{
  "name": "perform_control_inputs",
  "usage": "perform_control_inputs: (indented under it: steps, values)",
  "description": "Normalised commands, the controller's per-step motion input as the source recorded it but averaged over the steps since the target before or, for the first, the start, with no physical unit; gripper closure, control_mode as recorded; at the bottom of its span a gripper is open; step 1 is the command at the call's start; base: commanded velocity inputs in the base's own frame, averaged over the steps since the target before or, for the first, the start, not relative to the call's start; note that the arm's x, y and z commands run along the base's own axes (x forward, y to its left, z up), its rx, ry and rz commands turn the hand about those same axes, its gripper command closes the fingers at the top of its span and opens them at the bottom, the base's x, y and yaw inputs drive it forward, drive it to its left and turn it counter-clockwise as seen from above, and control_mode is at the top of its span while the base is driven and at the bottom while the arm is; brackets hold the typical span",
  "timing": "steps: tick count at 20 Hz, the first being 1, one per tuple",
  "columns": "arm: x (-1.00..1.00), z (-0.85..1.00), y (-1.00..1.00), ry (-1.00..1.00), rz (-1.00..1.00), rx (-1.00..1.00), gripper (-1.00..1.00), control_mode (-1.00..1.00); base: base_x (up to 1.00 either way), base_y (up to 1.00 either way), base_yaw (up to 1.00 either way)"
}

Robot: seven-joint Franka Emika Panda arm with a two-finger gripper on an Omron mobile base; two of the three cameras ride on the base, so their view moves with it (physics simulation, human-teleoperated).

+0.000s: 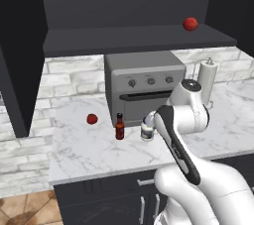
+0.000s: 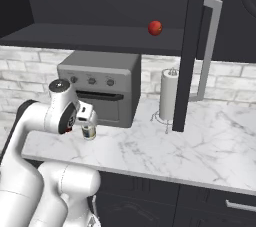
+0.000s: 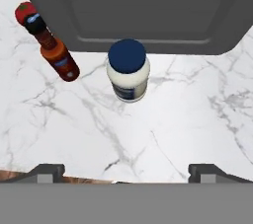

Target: Pick the mayonnaise and condiment bottle from the counter and place them in the cabinet.

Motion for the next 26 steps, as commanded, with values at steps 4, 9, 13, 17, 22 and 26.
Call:
perform_control_inputs:
  steps: [4, 9, 13, 17, 22, 26]
  values:
    - [0.24, -0.27, 0.00, 0.00, 0.00, 0.00, -1.00, -1.00, 0.00, 0.00, 0.00]
    - [0.34, -0.28, 0.00, 0.00, 0.00, 0.00, -1.00, -1.00, 0.00, 0.00, 0.00]
    - [0.37, -0.29, 0.02, 0.00, 0.00, 0.00, -1.00, -1.00, 0.00, 0.00, 0.00]
    - [0.34, -0.19, 0.05, 0.00, 0.00, 0.00, -1.00, -1.00, 0.00, 0.00, 0.00]
    - [0.34, -0.05, 0.07, 0.00, 0.00, 0.00, -1.00, -1.00, 0.00, 0.00, 0.00]
    - [0.29, -0.15, 0.07, 0.00, 0.00, 0.00, -1.00, -1.00, 0.00, 0.00, 0.00]
